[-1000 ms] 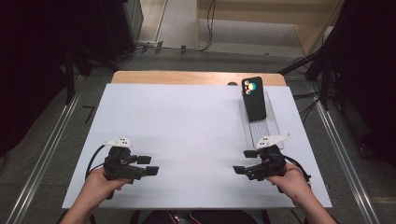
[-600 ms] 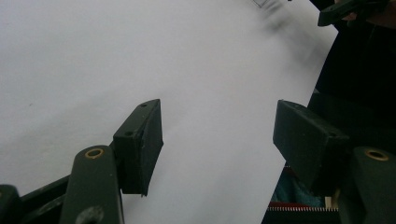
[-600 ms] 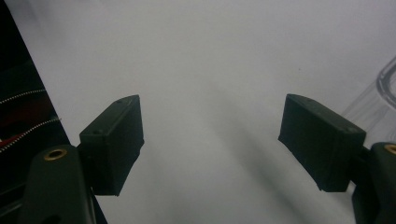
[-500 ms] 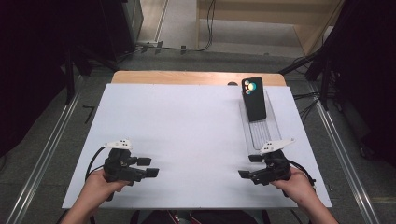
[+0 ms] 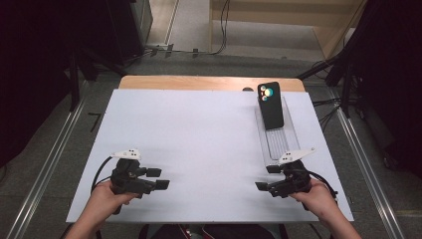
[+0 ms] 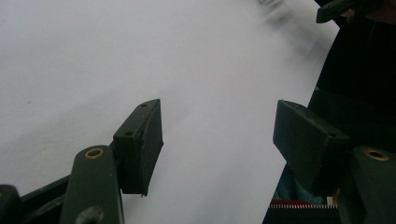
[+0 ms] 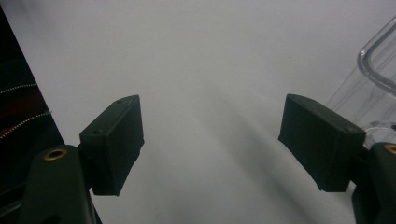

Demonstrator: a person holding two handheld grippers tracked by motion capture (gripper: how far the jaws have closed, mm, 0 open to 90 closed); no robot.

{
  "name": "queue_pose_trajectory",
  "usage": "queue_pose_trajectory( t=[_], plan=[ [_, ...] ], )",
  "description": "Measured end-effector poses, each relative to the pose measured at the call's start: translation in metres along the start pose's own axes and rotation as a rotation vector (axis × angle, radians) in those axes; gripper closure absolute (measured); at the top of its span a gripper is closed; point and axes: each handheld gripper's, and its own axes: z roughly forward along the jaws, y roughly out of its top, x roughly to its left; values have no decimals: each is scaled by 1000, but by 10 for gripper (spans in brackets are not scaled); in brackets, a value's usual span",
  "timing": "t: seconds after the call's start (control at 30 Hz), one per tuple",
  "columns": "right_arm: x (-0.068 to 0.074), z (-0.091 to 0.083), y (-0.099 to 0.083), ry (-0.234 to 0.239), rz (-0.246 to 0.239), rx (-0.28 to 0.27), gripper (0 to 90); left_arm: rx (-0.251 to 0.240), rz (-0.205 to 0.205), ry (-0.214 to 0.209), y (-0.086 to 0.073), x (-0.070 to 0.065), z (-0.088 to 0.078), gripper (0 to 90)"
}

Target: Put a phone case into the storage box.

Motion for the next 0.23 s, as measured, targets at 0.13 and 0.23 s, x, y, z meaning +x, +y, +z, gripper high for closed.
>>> queue_pose_trajectory(
  t=[0.13, 0.23],
  plan=[
    [0, 1, 0, -1, 0, 2, 200, 1, 0, -2, 0, 0, 0, 335],
    [0, 1, 0, -2, 0, 4, 199, 0, 0, -1, 0, 0, 0, 335]
  ],
)
